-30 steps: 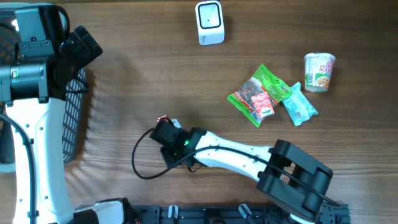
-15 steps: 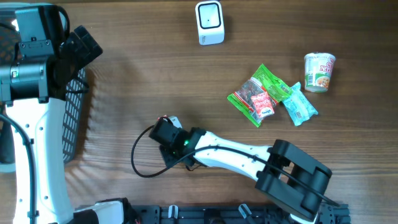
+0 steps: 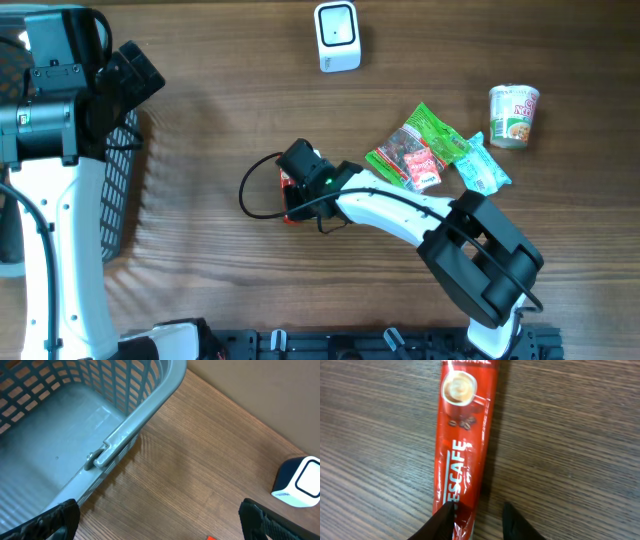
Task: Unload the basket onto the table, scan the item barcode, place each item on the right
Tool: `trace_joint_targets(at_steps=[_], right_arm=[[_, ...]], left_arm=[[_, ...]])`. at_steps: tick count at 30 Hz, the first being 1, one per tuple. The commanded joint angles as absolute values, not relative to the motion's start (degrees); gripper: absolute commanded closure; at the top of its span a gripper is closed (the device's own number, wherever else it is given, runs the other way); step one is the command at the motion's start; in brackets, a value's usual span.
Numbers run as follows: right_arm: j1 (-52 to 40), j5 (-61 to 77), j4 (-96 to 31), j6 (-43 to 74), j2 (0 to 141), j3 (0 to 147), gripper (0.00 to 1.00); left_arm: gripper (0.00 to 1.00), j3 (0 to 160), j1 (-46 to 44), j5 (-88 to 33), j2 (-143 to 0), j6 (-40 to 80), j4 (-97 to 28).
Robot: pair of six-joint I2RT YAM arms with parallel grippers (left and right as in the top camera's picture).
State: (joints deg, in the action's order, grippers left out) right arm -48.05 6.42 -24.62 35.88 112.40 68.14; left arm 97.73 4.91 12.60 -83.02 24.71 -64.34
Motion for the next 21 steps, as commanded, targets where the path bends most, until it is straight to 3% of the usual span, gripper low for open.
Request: trace_joint_targets(at_steps=[1,8,10,14,19,21], right_arm=[[-48.6,6.5,-24.9,34.5,114.6,67.8,0.63],[-49.3,6.0,-24.6,40.6,114.7,67.8,0.75],[-49.3,3.9,-25.0,40.4,114.7,67.8,0.62],[-48.9,3.9,-25.1,39.1,112.6,71.5,0.57],[-51.2,4.1,-26.4,40.7,114.2,70.8,0.58],[-51.9,-0.1,-27.8,40.7,115.2,70.8,0.67]], left_arm=[[0.00,98.3,5.1,13.1,-82.9,24.2,-64.3],[0.00,98.3,5.1,13.1,-82.9,24.2,-64.3],[0.00,98.3,5.1,13.1,-82.9,24.2,-64.3],[0.00,98.3,5.1,13.1,-82.9,24.2,-64.3],[0.00,98.3,5.1,13.1,-82.9,24.2,-64.3],[0.00,98.3,5.1,13.1,-82.9,24.2,-64.3]])
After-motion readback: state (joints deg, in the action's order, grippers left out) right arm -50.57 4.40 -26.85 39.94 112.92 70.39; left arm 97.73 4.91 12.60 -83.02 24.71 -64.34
